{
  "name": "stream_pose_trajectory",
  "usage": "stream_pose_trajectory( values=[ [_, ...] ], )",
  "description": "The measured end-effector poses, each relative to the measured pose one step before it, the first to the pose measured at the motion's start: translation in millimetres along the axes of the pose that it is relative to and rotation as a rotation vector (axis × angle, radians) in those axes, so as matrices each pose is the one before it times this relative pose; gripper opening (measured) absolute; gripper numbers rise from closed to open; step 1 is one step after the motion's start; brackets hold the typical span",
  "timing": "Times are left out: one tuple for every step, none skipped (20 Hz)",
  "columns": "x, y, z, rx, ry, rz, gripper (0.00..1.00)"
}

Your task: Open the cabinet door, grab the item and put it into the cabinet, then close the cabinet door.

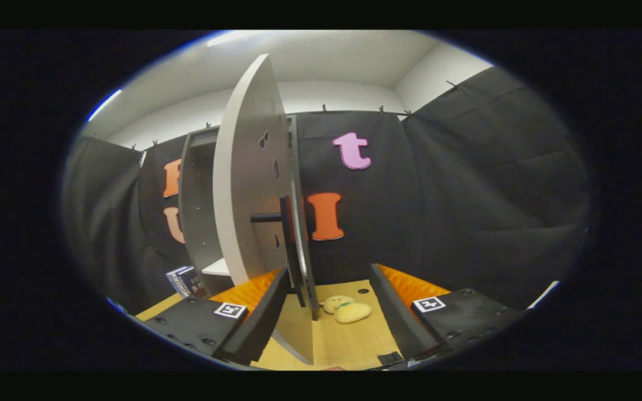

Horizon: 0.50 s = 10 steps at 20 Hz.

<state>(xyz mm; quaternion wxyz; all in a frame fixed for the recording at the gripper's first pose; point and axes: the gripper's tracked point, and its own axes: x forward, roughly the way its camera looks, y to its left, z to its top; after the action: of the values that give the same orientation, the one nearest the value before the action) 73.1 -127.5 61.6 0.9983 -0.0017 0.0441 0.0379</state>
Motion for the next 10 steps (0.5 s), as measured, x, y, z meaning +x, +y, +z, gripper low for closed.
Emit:
stream_pose_trajectory(
  values=[
    [-0.45,8.84,-2.36,0.00445,0.00292,0.00806,0.96],
    [0.4,8.84,0.25,0.00064,0.00049,0.00678,0.96],
    [0.12,10.58,-2.11,-0.00279,0.00246,0.00437,0.96],
    [1.6,11.02,-1.25,-0.0054,0.00227,0.00109,0.96],
    [1.1,11.75,-1.66,-0.01077,0.00102,0.0006,0.96],
    [1.48,12.16,-1.77,-0.01556,0.00164,0.00398,0.95],
    [2.21,13.9,-2.56,-0.01951,0.00334,0.00906,0.95],
    [2.57,14.11,-1.53,-0.01977,0.00704,0.01162,0.95],
    [3.91,13.06,-0.81,-0.00804,0.00189,0.00869,0.95],
    [4.72,13.33,1.76,0.00488,-0.00258,0.00757,0.95]
  ],
)
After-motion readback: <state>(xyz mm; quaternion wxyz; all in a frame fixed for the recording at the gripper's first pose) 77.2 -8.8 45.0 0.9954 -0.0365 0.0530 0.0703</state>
